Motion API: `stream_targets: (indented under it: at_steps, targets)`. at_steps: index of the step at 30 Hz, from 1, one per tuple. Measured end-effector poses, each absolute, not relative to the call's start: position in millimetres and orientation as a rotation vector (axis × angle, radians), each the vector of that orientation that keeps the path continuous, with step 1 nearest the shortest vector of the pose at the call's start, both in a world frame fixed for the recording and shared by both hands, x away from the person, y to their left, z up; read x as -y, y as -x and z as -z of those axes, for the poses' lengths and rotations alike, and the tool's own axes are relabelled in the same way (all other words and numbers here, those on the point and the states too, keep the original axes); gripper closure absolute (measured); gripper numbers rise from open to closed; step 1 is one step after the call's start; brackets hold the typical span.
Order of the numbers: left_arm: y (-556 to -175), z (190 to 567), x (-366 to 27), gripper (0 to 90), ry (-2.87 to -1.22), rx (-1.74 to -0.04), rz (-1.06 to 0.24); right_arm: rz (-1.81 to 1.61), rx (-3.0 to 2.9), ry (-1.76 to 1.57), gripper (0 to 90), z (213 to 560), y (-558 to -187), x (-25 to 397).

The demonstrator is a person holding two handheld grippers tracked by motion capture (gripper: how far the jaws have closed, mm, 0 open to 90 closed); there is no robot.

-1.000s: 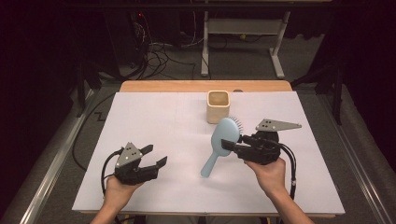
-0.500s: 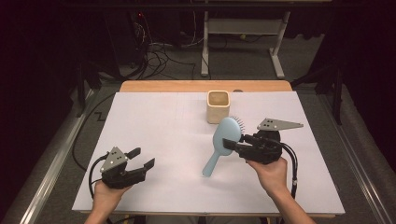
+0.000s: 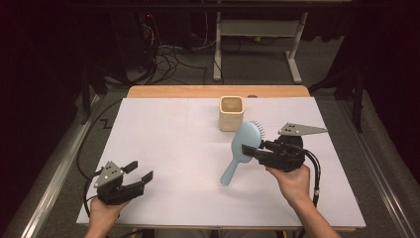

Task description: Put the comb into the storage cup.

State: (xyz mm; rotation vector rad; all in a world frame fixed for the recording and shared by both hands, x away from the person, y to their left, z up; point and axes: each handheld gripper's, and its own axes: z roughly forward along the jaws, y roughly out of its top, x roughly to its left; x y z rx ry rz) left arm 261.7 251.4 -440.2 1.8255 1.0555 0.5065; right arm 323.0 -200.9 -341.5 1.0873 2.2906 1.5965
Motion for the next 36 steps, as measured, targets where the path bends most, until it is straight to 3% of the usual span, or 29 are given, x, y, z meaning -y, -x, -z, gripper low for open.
stream_targets:
  at_steps: [36]
  targets:
    - [-261, 467, -267, 27.9, -1.749, -1.141, -0.524, -1.516, -2.234, -1.128, 59.3, 320, -342, 222]
